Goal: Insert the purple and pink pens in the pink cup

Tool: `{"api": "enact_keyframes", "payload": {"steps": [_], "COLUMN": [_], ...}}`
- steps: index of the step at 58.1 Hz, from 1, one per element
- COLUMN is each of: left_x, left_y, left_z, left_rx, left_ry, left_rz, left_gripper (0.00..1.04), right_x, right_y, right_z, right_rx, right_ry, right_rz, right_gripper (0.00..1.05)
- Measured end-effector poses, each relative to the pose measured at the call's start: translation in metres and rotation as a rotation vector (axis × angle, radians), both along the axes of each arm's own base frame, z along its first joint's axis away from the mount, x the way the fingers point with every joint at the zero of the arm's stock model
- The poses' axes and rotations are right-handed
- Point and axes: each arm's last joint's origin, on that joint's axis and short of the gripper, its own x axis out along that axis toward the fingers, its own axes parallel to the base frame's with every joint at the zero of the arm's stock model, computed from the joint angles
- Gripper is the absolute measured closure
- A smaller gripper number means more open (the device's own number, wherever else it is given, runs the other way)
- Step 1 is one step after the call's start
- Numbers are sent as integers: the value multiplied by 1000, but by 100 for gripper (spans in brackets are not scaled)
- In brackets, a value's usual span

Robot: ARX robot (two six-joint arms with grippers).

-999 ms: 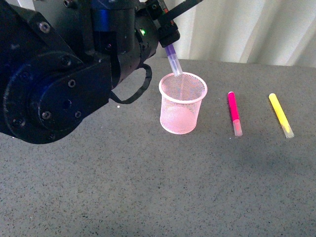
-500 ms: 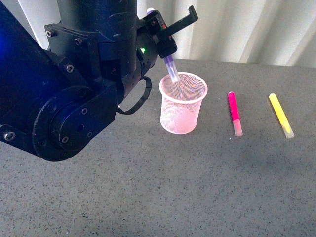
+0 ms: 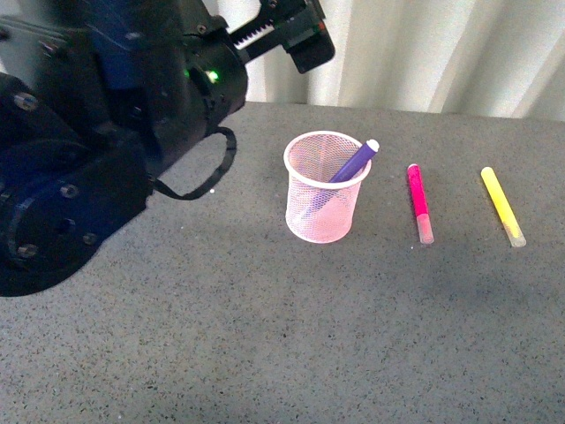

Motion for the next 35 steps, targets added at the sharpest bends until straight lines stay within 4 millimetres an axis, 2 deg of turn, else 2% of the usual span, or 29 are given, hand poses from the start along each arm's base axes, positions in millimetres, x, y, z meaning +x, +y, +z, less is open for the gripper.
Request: {"api": "enact_keyframes", "payload": {"steps": [10,18,27,35], "left_x": [-16,-39,-86,-129], "left_y": [43,77,109,134], "left_z": [36,61,78,81], "left_rx": [54,92,147,171], "left_ry": [4,50,122,163], "left_rz": [-34,-60,-120,-106], "left_gripper": [7,7,7,7], "right_x": [0,0,0,0], "right_y": [0,0,0,0], "right_z": [0,0,0,0], "right_rx": [0,0,0,0], "right_ry": [0,0,0,0], "right_rz": [0,0,0,0], "right_gripper": [7,7,7,7]}}
